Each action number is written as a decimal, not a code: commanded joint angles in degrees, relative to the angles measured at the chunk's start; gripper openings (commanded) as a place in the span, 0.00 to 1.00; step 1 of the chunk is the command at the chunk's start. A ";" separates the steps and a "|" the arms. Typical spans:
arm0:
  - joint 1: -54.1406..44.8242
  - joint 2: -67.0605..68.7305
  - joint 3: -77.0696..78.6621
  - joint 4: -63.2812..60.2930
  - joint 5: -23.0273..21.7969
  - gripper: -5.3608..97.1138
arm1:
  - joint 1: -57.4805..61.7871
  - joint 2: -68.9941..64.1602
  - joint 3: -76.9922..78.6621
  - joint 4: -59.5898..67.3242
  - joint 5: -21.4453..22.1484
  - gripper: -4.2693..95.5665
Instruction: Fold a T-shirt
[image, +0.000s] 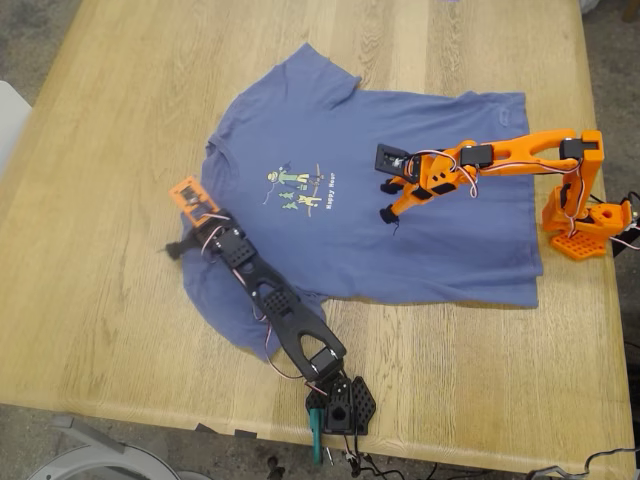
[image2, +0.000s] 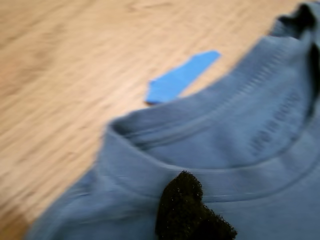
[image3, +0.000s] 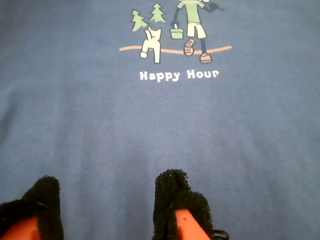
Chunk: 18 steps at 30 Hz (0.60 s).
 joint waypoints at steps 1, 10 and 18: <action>-1.05 2.99 -5.45 1.14 0.18 0.62 | -0.62 4.39 0.88 -1.41 0.35 0.32; 1.32 -0.35 -6.59 2.20 -0.44 0.57 | -1.58 4.92 3.87 -3.52 0.79 0.34; 4.48 -2.99 -7.29 9.23 -1.14 0.50 | -1.58 6.24 5.36 -3.78 1.05 0.34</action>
